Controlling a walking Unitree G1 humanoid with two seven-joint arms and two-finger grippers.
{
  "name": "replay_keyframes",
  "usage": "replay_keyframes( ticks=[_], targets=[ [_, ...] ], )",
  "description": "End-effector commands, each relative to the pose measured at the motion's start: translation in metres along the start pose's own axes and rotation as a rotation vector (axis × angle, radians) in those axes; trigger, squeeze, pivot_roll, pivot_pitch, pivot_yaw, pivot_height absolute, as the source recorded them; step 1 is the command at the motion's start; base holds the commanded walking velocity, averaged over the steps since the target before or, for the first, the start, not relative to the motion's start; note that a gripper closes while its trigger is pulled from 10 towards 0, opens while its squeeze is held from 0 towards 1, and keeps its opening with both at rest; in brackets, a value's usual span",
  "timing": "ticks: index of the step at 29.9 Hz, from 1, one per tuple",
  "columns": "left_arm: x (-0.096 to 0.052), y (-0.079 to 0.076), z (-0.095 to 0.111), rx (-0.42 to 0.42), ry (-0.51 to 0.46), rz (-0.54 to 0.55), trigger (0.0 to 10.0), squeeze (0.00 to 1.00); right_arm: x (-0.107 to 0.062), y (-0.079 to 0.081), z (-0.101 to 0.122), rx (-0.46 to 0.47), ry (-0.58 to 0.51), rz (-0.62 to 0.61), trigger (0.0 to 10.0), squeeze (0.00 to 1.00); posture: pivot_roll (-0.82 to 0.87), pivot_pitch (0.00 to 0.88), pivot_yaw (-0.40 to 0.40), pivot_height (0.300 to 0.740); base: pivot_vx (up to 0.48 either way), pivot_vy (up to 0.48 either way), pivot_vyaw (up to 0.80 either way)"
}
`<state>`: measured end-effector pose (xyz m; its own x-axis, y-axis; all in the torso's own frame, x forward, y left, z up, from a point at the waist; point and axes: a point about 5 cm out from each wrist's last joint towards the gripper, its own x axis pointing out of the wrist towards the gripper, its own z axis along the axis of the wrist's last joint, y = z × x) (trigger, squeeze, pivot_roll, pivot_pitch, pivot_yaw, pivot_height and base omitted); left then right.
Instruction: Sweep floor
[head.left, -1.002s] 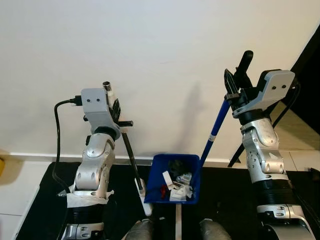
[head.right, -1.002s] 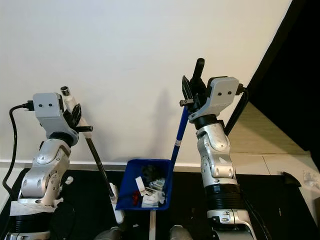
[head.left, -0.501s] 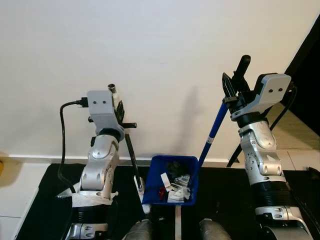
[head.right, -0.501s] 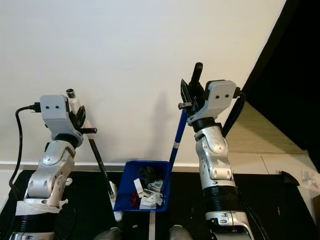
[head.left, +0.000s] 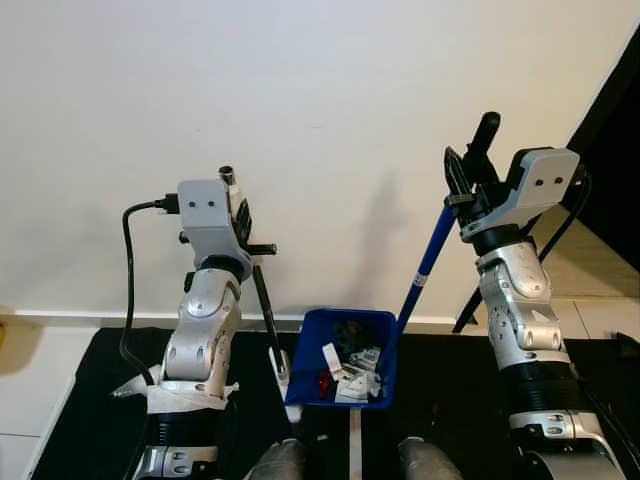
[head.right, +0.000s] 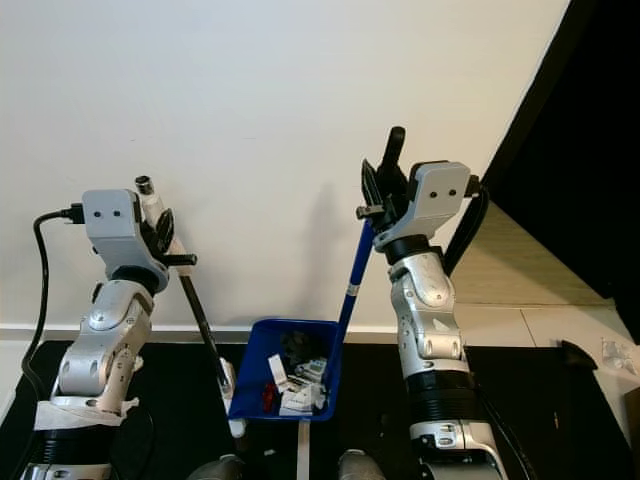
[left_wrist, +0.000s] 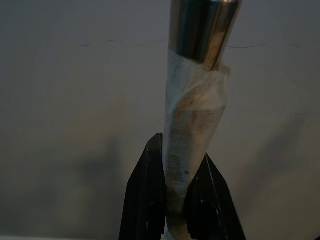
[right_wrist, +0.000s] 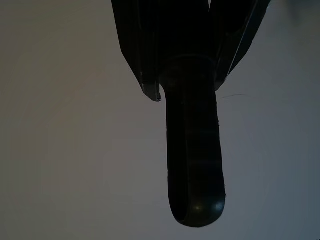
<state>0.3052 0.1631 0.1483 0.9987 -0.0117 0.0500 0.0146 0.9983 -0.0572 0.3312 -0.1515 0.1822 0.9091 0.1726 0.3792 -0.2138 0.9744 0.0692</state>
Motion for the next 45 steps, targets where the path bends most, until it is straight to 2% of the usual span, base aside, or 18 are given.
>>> replay_keyframes(
  ticks=[1, 24, 45],
  targets=[
    [0.0003, -0.0013, 0.0036, -0.011, -0.030, -0.001, 10.0, 0.00, 0.0018, 0.0020, 0.0044, 0.011, -0.038, -0.003, 10.0, 0.00, 0.00, 0.007, 0.021, 0.740, 0.000, 0.000, 0.00],
    [-0.0001, -0.0029, 0.0049, -0.023, -0.044, 0.002, 10.0, 0.00, 0.0019, 0.0019, 0.0020, 0.011, -0.032, -0.006, 10.0, 0.00, 0.01, 0.013, 0.018, 0.740, 0.000, 0.000, 0.00],
    [-0.0007, -0.0020, 0.0044, -0.025, -0.043, 0.007, 10.0, 0.00, 0.0011, 0.0022, 0.0003, 0.011, -0.028, -0.004, 10.0, 0.00, 0.01, 0.014, 0.017, 0.740, -0.281, 0.000, 0.00]
  ],
)
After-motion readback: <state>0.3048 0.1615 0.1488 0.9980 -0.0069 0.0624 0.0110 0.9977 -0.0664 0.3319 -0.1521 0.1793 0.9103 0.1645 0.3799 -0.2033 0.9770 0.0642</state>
